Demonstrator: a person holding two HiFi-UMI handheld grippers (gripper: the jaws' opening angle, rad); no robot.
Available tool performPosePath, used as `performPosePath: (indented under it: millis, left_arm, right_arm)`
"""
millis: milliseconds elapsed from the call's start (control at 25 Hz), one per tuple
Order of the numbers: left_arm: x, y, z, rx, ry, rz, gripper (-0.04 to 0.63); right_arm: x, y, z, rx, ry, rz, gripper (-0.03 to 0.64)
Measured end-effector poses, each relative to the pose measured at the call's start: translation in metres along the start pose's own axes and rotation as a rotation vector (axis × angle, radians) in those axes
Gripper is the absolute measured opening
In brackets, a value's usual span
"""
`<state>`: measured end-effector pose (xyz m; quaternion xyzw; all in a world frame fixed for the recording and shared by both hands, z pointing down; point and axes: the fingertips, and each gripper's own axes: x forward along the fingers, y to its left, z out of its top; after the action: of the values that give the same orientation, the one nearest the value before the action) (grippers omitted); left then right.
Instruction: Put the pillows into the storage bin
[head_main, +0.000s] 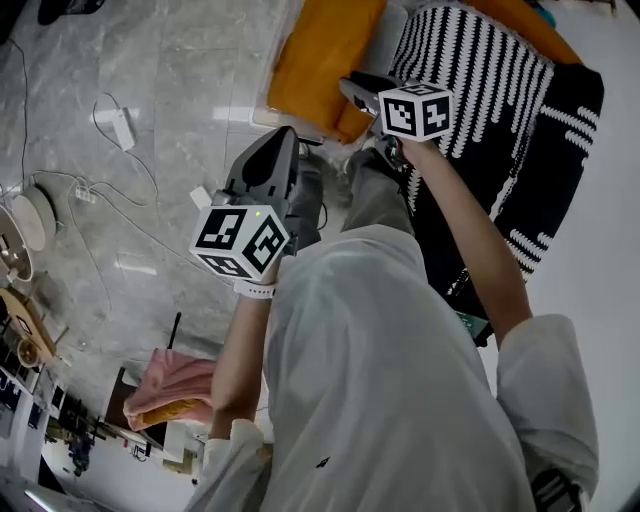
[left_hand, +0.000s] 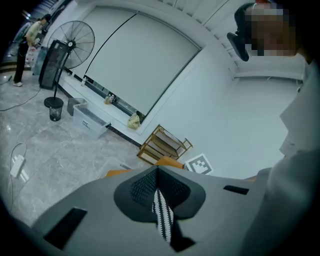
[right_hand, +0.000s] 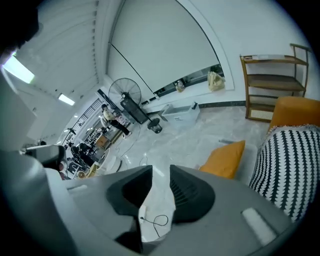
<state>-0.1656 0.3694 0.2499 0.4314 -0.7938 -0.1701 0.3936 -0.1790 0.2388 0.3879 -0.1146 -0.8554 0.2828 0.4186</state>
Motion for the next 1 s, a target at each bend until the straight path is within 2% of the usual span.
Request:
performPosePath:
  millis: [240, 440, 520, 680, 840, 1000]
  left_arm:
    - [-0.012, -0.017, 0.018, -0.004, -0.041, -0.014, 0.008]
    - [-0.029, -0.036, 0.039, 0.026, -0.077, -0.047, 0.008]
    - [-0.033, -0.045, 0.049, 0.043, -0.094, -0.061, 0.008]
    - [-0.043, -0.057, 0.068, 0.076, -0.122, -0.087, 0.008]
    - [-0.053, -0.049, 0.061, 0.1, -0.146, -0.102, 0.008]
    - [-0.06, -0.058, 0.069, 0.175, -0.153, -0.144, 0.008]
  right_arm:
    - [-0.059, 0.041, 0.038, 0.0, -0.121, 0.03, 0.107]
    - [-0.119, 0.079, 0.075, 0.032, -0.29, 0.053, 0.101]
    - [-0.144, 0.089, 0.087, 0.004, -0.352, 0.026, 0.053]
    - [-0.183, 0.116, 0.102, -0.073, -0.436, 0.0, 0.032]
    - [-0.197, 0.138, 0.083, -0.193, -0.471, -0.007, 0.017]
    - [-0.222, 0.156, 0.083, -0.334, -0.54, -0.058, 0.012]
